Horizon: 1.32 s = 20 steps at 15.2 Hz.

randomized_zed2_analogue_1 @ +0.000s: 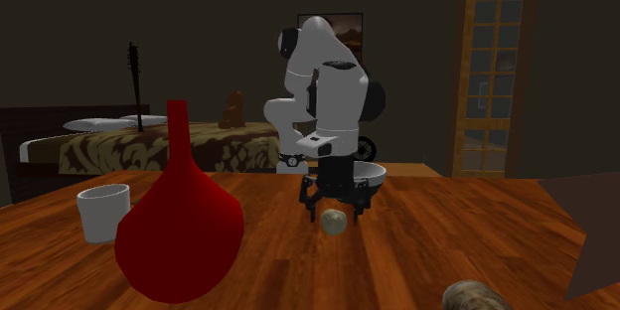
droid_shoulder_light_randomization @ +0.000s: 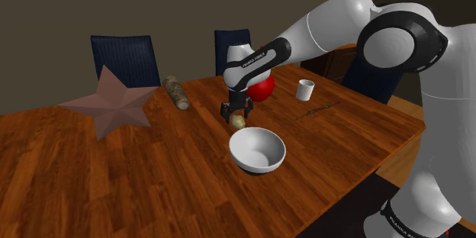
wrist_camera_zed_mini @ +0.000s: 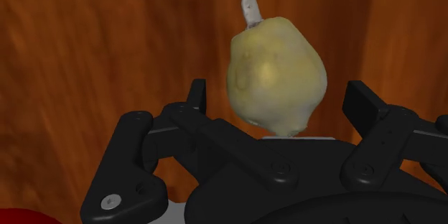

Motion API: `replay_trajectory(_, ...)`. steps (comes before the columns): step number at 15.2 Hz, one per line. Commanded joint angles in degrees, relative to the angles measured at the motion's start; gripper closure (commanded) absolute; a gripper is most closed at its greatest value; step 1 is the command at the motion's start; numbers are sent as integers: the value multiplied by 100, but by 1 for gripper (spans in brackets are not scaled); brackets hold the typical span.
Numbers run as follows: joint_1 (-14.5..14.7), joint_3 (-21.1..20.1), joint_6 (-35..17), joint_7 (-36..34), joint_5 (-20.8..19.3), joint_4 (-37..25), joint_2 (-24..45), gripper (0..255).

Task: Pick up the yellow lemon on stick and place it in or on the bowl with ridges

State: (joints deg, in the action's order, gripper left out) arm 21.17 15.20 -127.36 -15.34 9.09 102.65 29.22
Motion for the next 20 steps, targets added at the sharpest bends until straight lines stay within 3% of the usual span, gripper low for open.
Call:
replay_trajectory(1,-8,-7,-72,13,14,30,45,0)
replay_trajectory(8,-8,-7,-71,13,14,29,45,0)
replay_trajectory(9,-8,-7,-71,13,14,29,45,255)
replay_trajectory(20,5,12,41,-6,-17,8,-49,255)
